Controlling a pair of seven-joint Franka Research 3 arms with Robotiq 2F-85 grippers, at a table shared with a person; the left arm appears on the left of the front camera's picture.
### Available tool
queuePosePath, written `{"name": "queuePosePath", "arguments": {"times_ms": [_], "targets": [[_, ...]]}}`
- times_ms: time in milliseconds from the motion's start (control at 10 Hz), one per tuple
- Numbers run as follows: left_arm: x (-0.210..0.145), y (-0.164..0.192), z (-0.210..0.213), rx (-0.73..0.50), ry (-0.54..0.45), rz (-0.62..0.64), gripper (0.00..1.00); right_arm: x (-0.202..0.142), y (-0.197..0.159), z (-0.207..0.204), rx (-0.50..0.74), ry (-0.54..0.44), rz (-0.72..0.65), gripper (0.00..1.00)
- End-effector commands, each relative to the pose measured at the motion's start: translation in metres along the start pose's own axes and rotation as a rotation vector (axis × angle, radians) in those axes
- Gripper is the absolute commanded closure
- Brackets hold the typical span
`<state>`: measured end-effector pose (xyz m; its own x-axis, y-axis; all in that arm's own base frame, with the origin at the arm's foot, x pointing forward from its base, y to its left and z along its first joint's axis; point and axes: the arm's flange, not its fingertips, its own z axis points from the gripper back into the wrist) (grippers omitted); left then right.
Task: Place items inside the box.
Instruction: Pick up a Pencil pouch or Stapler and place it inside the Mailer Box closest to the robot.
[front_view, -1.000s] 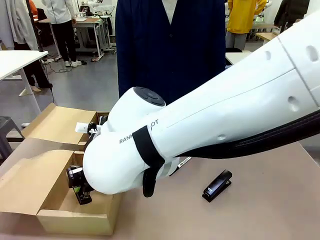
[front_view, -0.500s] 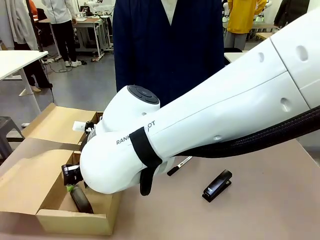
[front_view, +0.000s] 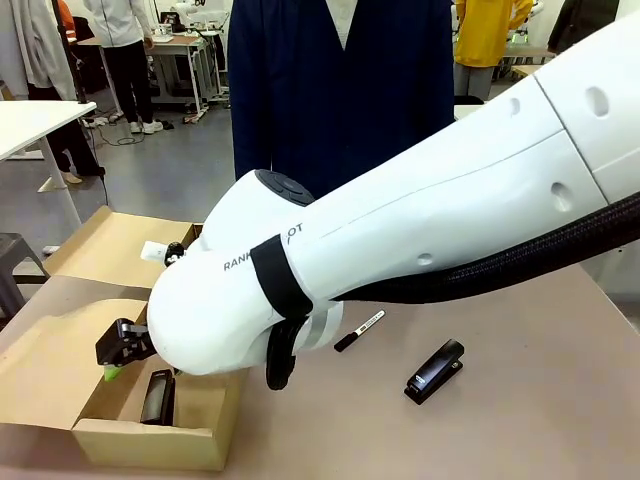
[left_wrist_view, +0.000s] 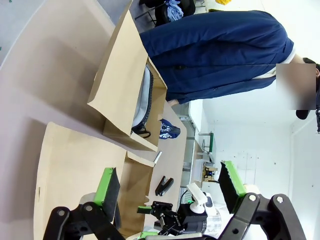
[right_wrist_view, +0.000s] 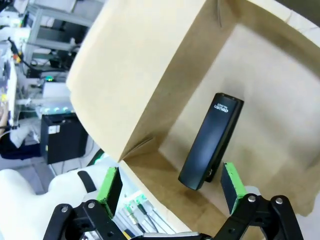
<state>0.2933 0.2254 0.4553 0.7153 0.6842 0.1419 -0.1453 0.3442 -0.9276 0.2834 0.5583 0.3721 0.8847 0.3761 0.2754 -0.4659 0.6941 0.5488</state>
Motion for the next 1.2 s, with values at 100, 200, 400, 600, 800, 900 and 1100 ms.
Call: {"name": "queuePosePath", "arguments": {"times_ms": [100, 200, 400, 600, 800, 900, 1100], "targets": [[0.000, 0.001, 0.000, -0.013, 0.001, -0.020, 0.00, -0.007, -0.014, 0.028, 0.048, 0.014, 0.036, 0.00], [0.000, 0.001, 0.000, -0.013, 0.001, -0.020, 0.00, -0.018, -0.017, 0.054, 0.089, 0.084, 0.061, 0.00], [0.000, 0.001, 0.000, -0.013, 0.001, -0.020, 0.00, -0.061, -0.014, 0.112, 0.103, 0.191, 0.122, 0.00], [0.000, 0.001, 0.000, -0.013, 0.001, -0.020, 0.00, -0.118, -0.009, 0.164, -0.100, 0.053, 0.093, 0.00], [0.000, 0.001, 0.000, -0.013, 0.001, -0.020, 0.00, -0.049, 0.012, 0.082, 0.096, 0.161, 0.091, 0.00], [0.000, 0.001, 0.000, -0.013, 0.001, -0.020, 0.00, -0.086, 0.006, 0.133, 0.023, 0.118, 0.109, 0.00], [0.000, 0.001, 0.000, -0.013, 0.001, -0.020, 0.00, -0.060, 0.001, 0.140, 0.157, 0.107, 0.174, 0.00]]}}
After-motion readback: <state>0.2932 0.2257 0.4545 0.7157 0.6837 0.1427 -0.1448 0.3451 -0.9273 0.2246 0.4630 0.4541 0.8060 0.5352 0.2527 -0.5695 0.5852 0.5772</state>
